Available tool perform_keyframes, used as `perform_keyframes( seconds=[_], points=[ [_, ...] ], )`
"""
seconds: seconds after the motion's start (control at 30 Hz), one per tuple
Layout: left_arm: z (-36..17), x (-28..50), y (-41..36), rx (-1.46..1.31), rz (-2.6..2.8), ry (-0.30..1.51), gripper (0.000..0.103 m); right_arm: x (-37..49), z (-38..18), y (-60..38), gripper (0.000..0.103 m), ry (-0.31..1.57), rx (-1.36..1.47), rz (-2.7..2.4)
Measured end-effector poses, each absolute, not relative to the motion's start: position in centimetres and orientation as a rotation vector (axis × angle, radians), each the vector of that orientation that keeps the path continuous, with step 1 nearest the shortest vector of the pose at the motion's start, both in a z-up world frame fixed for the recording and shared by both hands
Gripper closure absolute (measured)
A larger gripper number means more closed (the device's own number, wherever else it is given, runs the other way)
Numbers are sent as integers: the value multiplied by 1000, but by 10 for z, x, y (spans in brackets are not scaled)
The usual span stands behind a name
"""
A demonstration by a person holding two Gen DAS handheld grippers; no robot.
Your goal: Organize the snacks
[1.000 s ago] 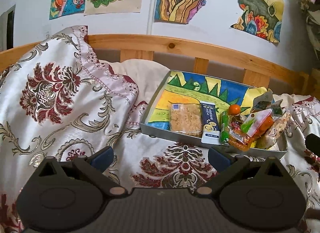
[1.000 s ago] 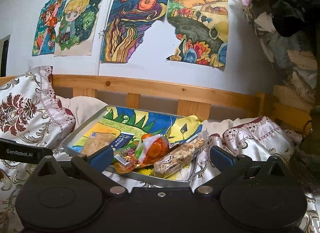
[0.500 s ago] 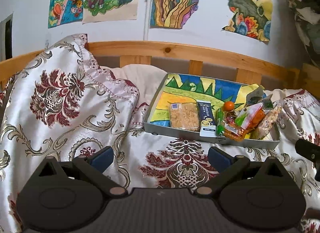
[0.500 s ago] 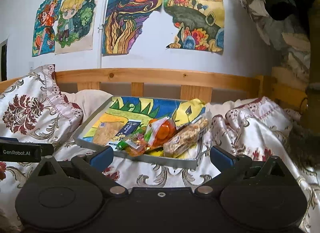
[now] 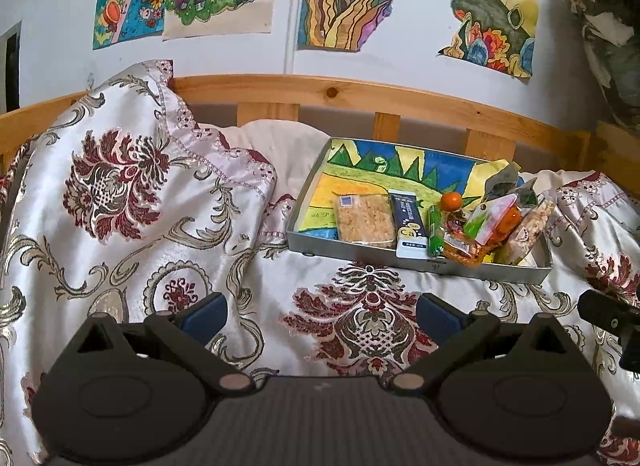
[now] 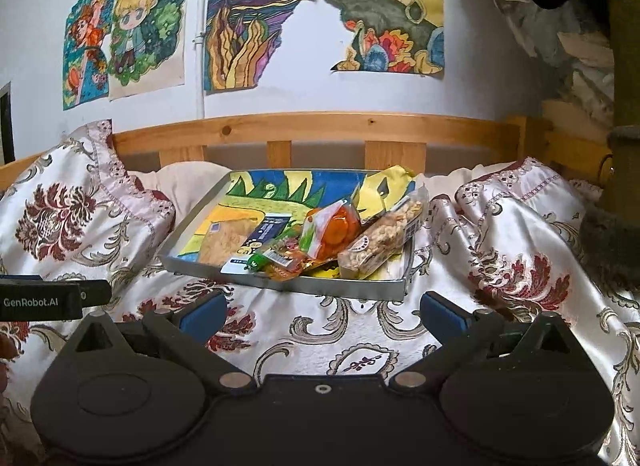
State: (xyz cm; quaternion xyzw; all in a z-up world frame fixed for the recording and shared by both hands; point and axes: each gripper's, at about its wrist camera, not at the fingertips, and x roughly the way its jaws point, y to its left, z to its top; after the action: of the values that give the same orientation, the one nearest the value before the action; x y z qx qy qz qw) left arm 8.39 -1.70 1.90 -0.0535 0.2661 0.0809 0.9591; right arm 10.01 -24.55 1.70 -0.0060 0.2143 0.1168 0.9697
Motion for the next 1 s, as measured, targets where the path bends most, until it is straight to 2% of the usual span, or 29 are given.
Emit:
perform_keyframes(
  seconds=[1.0],
  points=[
    [16, 83, -19, -113, 165, 550, 1, 103, 13, -242, 1, 451, -14, 264]
  ],
)
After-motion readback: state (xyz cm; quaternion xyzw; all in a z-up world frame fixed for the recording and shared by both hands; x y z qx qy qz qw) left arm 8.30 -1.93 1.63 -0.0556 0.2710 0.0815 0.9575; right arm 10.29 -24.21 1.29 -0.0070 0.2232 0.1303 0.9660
